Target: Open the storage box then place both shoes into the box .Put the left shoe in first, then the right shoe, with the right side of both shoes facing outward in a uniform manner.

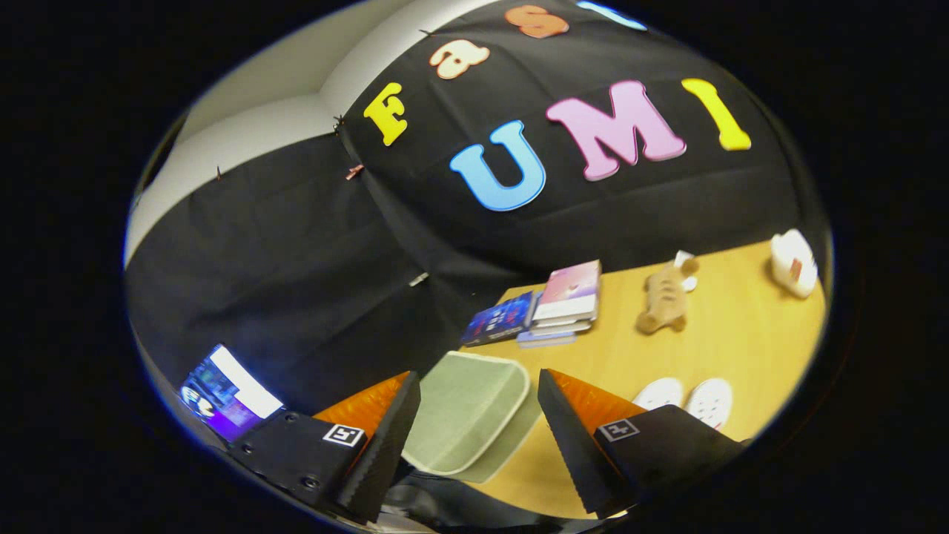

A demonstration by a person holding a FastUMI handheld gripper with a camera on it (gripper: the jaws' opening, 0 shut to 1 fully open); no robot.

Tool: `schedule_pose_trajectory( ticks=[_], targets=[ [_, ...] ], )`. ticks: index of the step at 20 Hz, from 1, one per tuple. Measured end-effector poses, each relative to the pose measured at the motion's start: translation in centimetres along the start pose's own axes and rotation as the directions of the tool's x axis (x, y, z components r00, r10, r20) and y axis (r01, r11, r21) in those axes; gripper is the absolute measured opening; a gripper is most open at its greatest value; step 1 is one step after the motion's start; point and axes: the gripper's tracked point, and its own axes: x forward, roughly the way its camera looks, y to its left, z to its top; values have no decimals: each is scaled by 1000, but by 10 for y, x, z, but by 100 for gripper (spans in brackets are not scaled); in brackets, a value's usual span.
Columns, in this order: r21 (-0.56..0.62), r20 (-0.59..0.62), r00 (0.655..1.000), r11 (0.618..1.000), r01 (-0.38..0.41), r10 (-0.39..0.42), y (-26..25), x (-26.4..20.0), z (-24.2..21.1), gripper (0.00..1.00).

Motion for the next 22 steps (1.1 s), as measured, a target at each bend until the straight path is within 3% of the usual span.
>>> schedule_pose_trajectory(
  ticks=[2, 6, 8, 14, 16, 22],
  targets=[
    [122, -31, 998, 991, -58, 62, -5, 14, -15, 98],
    [279, -138, 988, 960, -21, 62, -34, 40, -56, 98],
    [327, -200, 975, 944, -31, 101, -37, 50, -80, 98],
    [538, -280, 929, 841, -59, 243, -36, 76, -131, 98],
    [585, -293, 916, 809, -54, 273, -39, 83, -145, 98],
    [632, -336, 879, 773, -57, 339, -45, 104, -176, 97]
  ],
)
